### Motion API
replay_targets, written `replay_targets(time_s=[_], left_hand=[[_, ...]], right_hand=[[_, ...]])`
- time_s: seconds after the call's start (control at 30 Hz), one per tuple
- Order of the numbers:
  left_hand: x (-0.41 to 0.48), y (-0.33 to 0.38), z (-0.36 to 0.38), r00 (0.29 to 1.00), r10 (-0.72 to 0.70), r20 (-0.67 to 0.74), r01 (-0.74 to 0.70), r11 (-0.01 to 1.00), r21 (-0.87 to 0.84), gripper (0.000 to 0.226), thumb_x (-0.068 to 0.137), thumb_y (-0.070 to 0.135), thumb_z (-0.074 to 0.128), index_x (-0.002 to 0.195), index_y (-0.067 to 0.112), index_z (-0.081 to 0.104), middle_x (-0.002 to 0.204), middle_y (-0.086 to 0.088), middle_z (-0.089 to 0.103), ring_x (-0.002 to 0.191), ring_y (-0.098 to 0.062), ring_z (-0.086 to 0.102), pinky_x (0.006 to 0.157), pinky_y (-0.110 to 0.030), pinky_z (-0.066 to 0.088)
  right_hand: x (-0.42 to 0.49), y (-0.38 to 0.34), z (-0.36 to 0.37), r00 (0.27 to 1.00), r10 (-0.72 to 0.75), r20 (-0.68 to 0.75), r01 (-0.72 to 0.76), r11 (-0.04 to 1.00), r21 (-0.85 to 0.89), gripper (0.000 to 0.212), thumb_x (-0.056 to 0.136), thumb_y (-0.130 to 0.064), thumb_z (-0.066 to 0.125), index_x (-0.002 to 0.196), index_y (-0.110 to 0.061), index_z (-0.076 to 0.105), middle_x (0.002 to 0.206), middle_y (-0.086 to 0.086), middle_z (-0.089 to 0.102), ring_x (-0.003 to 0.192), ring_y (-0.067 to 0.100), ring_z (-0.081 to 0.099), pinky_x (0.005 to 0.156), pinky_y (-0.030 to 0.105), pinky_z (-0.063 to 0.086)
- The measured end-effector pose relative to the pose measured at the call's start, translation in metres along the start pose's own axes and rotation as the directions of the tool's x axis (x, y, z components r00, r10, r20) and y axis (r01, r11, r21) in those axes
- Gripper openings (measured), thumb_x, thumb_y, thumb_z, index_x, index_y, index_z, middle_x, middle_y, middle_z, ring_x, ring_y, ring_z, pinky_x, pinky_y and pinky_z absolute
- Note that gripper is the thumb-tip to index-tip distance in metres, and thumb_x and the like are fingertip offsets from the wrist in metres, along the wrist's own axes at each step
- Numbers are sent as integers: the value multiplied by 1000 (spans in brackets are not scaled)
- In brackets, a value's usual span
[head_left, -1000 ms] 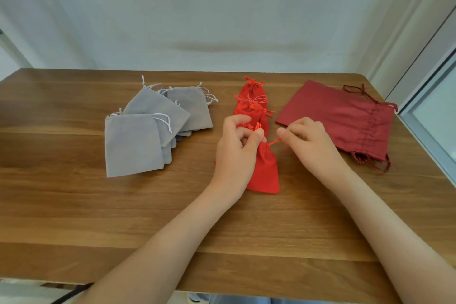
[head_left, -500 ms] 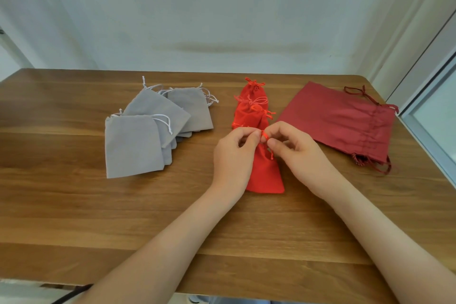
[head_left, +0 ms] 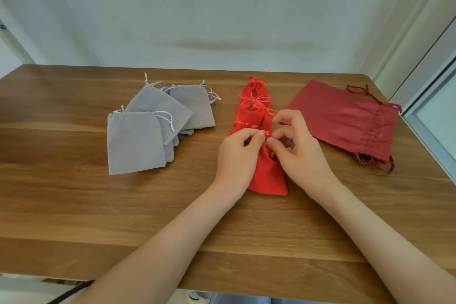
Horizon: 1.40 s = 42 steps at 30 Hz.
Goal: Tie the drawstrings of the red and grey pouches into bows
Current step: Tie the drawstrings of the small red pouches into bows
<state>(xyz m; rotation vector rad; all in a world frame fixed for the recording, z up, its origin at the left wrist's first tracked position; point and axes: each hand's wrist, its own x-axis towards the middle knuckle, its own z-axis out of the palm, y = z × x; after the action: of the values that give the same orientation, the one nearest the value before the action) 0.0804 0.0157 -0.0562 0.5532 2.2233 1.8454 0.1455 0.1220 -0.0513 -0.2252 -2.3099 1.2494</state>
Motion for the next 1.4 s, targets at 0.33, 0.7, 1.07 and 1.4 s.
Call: replay_targets(time_s=[0.33,0.7,1.07,1.4], left_hand=[[0,-1,-3,980,161,117,-179,970,165,9,90,26,62,88,18,66,80,11,63,73,5,53,66,-8,35],[2,-2,1,996,67,64,-71,995,71,20,93,23,57,76,18,65,68,12,59,69,-2,50,69,-24,37],[4,-3,-1,991,-56,118,54,998,23,11,91,23,60,87,22,70,85,9,67,82,-6,58,78,-27,45],[3,-2,2,999,9,-31,-14,989,-147,16,89,16,62,79,27,67,75,12,65,74,-4,57,76,-25,46]], right_hand=[[-1,-2,-1,999,8,-32,-9,999,-42,15,88,1,59,95,-12,61,78,-12,64,71,-4,60,65,9,44],[2,1,-2,996,-70,-57,65,994,-92,12,85,5,58,85,-8,58,70,-6,61,69,5,58,63,18,46],[3,5,-2,998,-61,-10,59,994,-94,25,88,3,56,97,-18,46,80,-8,57,75,2,56,66,12,42],[7,-2,-5,943,276,183,-307,937,167,10,91,-6,59,92,-9,68,74,1,62,61,1,54,58,15,46]])
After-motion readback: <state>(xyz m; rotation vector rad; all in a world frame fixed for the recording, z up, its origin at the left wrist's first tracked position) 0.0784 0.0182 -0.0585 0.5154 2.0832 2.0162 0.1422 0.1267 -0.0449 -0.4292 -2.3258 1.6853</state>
